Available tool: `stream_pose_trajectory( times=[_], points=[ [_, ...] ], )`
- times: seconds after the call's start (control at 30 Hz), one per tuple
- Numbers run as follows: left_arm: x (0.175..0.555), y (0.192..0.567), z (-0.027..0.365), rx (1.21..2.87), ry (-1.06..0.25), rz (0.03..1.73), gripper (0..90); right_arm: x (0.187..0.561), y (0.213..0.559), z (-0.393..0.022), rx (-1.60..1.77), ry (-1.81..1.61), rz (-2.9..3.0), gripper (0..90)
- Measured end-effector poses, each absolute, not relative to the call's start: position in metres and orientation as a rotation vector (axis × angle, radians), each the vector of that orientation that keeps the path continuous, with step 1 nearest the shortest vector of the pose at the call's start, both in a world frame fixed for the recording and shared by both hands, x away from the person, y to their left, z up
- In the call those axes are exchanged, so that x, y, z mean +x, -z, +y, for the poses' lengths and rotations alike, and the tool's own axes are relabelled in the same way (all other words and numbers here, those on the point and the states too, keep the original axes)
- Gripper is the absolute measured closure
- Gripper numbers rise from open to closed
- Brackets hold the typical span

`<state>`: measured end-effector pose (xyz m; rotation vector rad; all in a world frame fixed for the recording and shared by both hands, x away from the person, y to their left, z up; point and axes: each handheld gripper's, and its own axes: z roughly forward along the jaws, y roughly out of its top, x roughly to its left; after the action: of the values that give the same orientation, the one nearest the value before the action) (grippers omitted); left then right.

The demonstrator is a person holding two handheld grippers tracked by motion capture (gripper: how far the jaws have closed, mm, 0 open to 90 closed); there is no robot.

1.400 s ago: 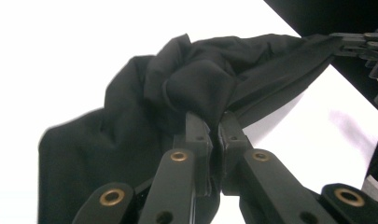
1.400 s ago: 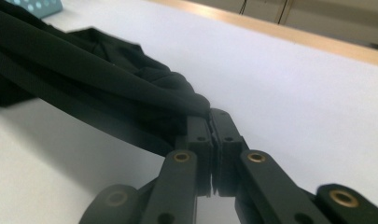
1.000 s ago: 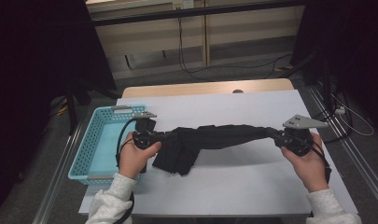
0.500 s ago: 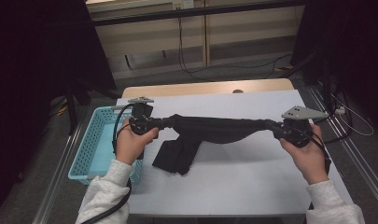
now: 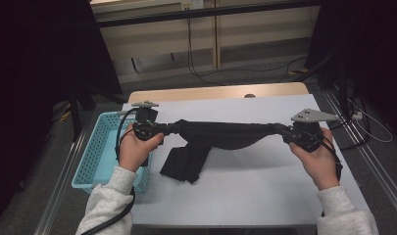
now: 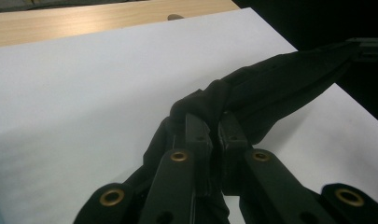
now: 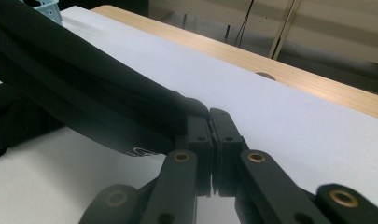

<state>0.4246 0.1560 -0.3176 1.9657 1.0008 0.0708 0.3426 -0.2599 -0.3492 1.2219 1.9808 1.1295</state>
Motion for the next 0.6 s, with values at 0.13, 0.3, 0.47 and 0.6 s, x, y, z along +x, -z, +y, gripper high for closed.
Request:
stream_pose_trajectory(
  times=[0.13, 0.3, 0.47, 0.6],
  points=[
    [0.4266, 0.3188, 0.1563, 1.969, -0.071, 1.005, 86.1, 0.3450, 0.3504, -0.2585, 1.220, -1.124, 1.991, 88.2],
    [0.4274, 0.3188, 0.1559, 1.971, -0.069, 1.002, 86.1, 0.3469, 0.3512, -0.2574, 1.225, -1.114, 1.992, 88.3],
    [0.4283, 0.3195, 0.1549, 1.969, -0.071, 1.006, 86.1, 0.3465, 0.3537, -0.2583, 1.227, -1.110, 1.993, 88.2],
    [0.4277, 0.3198, 0.1539, 1.973, -0.068, 1.001, 86.1, 0.3464, 0.3558, -0.2586, 1.230, -1.105, 1.993, 88.3]
  ],
)
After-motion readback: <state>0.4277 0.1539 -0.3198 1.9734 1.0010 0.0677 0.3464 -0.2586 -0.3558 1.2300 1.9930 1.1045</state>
